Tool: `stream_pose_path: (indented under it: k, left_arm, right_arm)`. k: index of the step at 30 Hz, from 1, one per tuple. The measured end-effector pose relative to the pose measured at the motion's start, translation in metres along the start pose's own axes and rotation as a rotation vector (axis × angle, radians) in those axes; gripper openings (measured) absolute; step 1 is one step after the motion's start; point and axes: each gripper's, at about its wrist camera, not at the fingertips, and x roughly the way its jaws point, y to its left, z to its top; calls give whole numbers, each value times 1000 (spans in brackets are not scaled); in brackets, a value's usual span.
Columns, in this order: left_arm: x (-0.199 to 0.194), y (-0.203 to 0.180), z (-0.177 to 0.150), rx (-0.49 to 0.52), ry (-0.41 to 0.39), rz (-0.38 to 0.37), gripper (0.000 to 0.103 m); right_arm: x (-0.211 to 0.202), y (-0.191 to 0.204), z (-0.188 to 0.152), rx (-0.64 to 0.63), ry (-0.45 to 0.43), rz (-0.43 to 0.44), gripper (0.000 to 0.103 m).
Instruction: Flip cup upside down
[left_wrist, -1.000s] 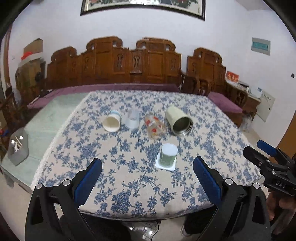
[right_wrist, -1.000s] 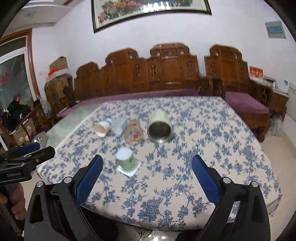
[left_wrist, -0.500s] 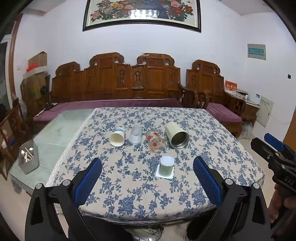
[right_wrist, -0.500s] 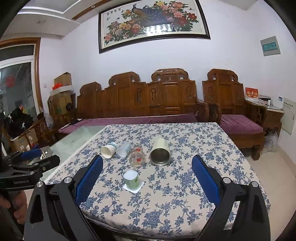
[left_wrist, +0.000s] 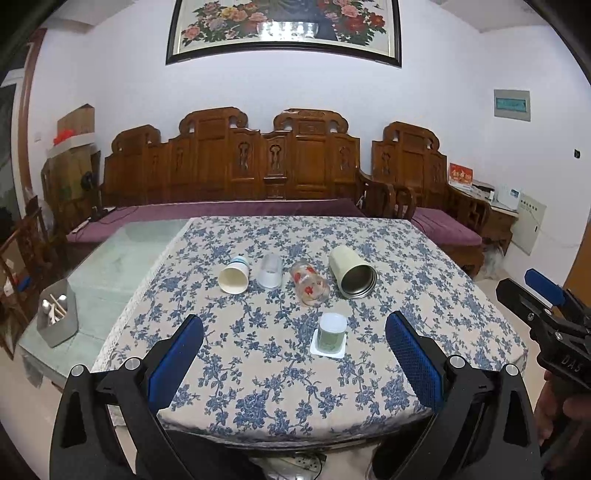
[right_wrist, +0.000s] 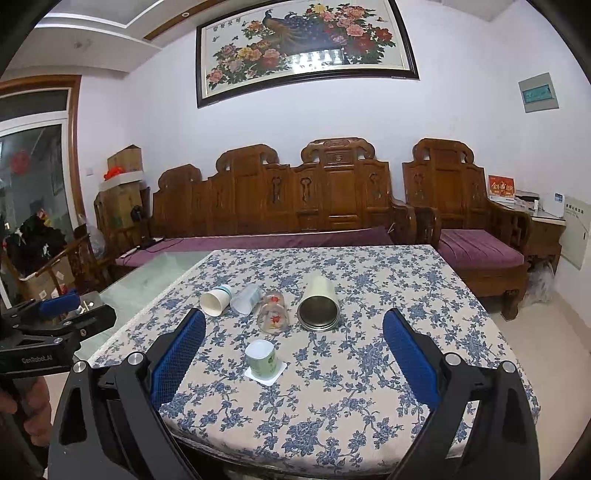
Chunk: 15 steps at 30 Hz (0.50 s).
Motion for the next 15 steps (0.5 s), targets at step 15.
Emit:
stream_pose_path:
  k: [15]
  left_arm:
    - [0, 0, 0, -5, -4, 8, 95]
  right_arm:
    - [1, 0, 0, 3, -1, -1, 98]
